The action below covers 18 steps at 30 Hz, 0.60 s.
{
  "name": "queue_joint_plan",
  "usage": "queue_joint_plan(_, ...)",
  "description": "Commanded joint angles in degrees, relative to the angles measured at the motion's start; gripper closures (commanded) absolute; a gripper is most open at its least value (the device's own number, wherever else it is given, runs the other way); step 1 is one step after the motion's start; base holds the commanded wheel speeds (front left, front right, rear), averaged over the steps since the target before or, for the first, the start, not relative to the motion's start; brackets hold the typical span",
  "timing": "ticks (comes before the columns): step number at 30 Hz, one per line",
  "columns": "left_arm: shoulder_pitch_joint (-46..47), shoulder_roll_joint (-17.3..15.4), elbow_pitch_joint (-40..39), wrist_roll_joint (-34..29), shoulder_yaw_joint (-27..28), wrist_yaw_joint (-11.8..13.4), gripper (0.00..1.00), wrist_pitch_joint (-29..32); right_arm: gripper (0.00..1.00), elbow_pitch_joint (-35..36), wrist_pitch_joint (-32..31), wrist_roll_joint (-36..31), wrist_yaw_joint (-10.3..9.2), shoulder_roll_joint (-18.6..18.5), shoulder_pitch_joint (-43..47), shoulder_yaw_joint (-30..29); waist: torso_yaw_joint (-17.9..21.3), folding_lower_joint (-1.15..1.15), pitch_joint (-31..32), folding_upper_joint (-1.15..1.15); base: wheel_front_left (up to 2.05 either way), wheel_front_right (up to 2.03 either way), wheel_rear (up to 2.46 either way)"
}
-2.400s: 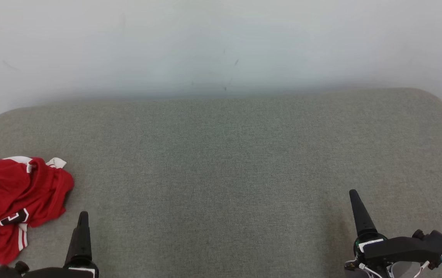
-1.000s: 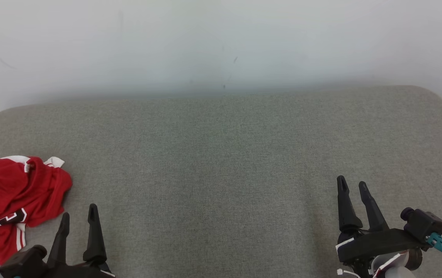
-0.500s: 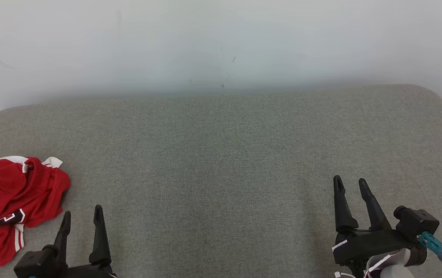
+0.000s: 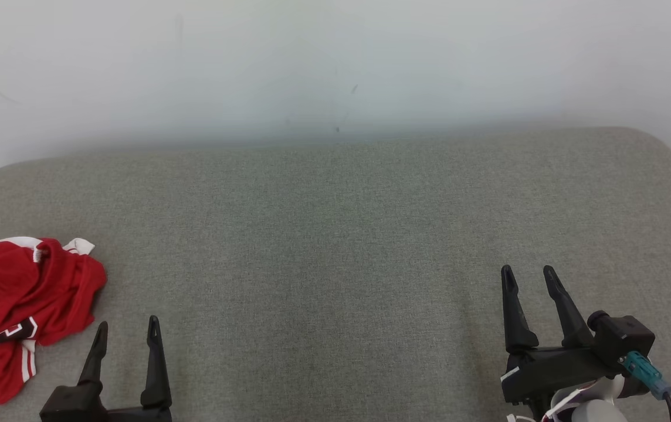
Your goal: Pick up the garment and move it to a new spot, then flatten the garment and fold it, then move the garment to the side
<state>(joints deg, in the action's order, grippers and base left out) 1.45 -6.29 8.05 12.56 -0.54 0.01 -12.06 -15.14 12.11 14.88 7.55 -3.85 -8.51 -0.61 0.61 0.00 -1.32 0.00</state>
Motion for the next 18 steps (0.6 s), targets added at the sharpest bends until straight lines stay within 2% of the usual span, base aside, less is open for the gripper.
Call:
queue_joint_plan(1, -0.26, -0.42, -0.35, -1.84, -0.23, 0.37, 0.0, -0.62, 0.0, 0.07, 0.6, -1.67, -0.09, 0.12, -0.73, -0.09, -0.04, 0.0, 0.03, 0.0, 0.0, 0.0, 0.0)
queue_joint_plan(18, -1.23, -0.72, -1.19, -8.81, -0.5, 1.51, 0.0, -2.31, 0.0, 0.34, 2.25, -9.28, -0.11, 0.28, -0.46, -0.04, 0.1, 0.0, 0.28, 0.0, 0.0, 0.0, 0.0)
